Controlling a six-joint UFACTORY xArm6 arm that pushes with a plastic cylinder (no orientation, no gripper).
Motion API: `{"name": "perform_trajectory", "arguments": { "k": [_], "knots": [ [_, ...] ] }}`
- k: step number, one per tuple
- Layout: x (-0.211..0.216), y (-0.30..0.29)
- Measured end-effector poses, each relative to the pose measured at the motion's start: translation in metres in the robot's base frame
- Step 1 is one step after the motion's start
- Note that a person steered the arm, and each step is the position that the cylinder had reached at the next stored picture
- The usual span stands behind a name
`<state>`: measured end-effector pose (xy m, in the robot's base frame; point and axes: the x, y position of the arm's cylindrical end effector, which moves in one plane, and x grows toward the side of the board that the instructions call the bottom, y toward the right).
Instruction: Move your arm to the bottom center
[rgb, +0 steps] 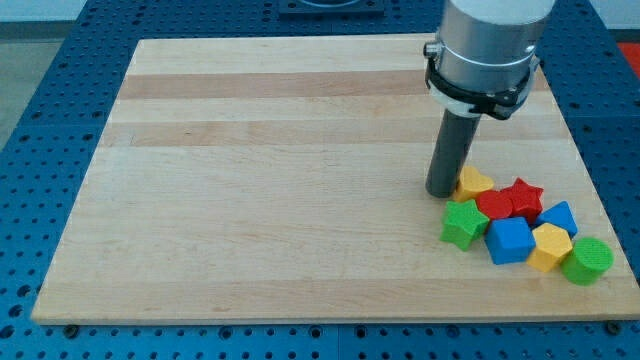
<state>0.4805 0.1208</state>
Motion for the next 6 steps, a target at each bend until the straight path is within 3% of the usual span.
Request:
{"name": "perform_trajectory", "arguments": {
  "k": [2,3,4,6],
  "knots": [
    [-0.009,-0.018],
    [-0.008,-0.077],
    [0.025,-0.118],
    [0.125,-0.088]
  ]
}}
